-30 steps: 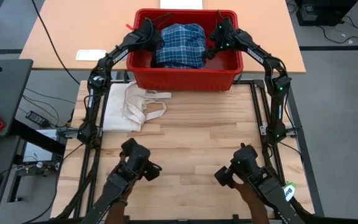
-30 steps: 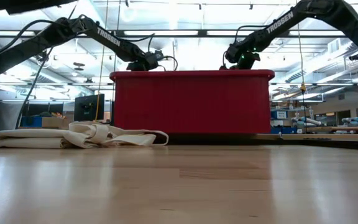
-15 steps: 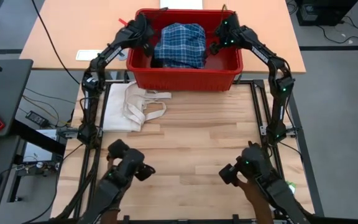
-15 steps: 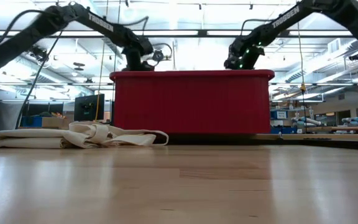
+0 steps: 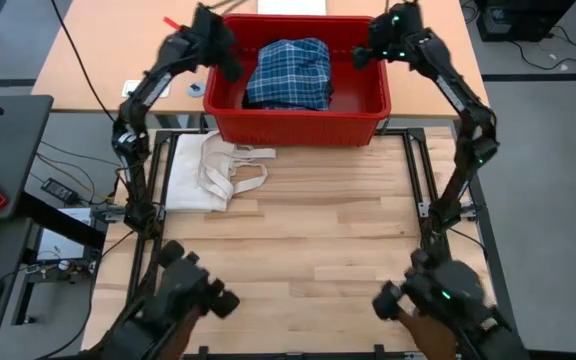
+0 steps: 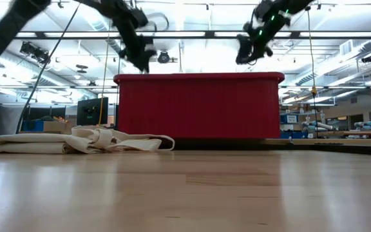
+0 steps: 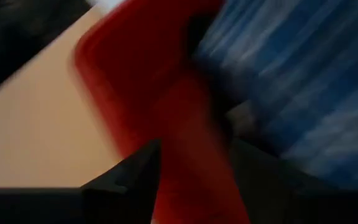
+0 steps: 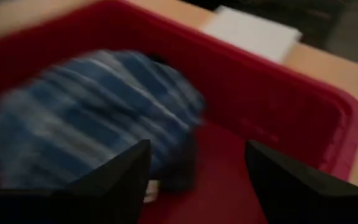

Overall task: Fold Laundry from Bin
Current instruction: Return to Home Position

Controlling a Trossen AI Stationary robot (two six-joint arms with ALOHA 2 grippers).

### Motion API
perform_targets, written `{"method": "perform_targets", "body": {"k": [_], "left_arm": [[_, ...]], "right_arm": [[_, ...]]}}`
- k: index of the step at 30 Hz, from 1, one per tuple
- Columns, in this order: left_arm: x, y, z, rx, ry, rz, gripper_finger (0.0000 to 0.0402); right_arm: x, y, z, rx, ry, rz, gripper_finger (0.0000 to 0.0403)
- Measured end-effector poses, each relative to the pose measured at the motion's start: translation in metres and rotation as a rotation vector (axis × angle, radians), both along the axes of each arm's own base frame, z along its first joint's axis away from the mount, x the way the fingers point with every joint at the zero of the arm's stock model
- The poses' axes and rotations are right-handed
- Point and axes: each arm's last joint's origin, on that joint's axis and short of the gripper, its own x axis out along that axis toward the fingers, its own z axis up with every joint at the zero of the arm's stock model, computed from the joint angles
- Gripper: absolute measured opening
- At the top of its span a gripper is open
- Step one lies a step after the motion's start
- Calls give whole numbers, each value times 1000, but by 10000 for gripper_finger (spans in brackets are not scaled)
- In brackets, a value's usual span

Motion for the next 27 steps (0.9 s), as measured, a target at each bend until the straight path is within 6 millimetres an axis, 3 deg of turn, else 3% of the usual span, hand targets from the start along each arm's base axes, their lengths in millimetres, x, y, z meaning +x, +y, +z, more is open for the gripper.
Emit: {"method": "perform_targets", "body": {"k": [2, 6, 9, 14, 18, 27], "left_arm": [[-4, -14, 18, -16, -124, -64, 192], [-11, -38, 43, 14, -181, -112, 175], [-18, -61, 63, 10, -250, -185, 159], [-13, -96, 73, -55, -254, -285, 132], [6, -116, 72, -100, -257, -389, 115], [72, -175, 60, -189, -244, -671, 104]], "right_arm": [[-4, 17, 17, -17, -44, 55, 268], [-18, 50, 46, -31, -115, 156, 265], [-33, 78, 55, -35, -124, 169, 256], [-56, 121, 31, -14, -188, 142, 232], [-72, 158, 1, 19, -326, 110, 219], [-96, 240, -43, 86, -561, 161, 215]]}}
